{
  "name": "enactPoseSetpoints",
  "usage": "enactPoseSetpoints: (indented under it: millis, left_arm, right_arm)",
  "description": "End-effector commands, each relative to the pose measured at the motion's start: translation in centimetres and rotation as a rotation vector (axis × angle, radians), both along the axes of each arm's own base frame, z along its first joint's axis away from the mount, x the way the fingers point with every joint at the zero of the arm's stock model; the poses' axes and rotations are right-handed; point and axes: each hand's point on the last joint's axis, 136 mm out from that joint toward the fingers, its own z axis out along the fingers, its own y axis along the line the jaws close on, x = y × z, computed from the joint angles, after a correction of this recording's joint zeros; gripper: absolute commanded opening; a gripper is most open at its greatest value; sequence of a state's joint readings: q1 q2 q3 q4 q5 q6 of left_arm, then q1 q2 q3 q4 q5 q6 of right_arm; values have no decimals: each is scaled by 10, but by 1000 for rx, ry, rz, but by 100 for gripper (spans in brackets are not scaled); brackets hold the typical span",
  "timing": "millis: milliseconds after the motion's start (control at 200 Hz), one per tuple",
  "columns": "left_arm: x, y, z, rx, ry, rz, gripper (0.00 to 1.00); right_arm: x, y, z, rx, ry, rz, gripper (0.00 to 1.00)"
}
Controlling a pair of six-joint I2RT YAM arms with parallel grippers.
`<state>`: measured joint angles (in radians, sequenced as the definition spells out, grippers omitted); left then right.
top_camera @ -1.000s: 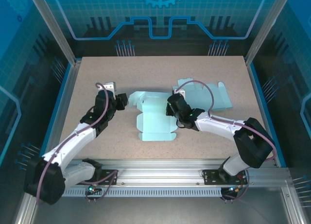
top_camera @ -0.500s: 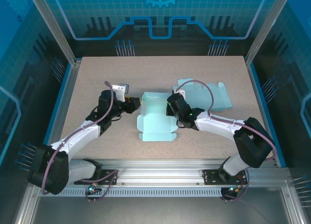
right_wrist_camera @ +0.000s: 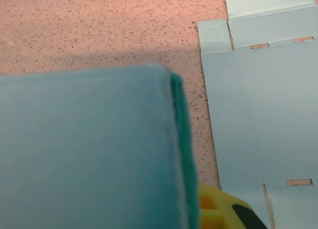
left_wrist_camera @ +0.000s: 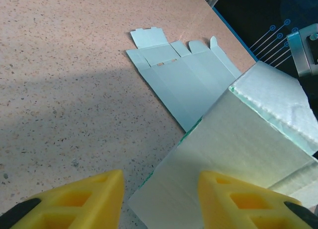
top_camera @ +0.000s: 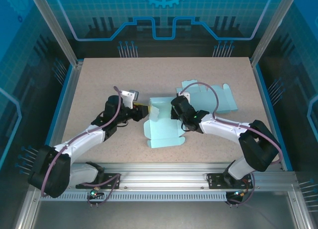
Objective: Fold the paper box
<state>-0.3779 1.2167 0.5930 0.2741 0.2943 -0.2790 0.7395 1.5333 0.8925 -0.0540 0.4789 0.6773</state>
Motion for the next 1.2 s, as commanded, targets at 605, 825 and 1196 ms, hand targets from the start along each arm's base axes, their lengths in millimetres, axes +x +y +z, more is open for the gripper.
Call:
enactPoseSetpoints:
  millis: [605,825,1196]
  left_arm:
    - [-40,-6,-8,117,-32,-177,55]
    - [-28,-3,-3,127,-78,-136,54]
    - [12,13,7,269,-270,84,36]
  right_arm:
    - [11,14,15,1,-41,38,0]
    - [12,21,15,22,-38,62,0]
    - [8,35,16,57,-31,99,0]
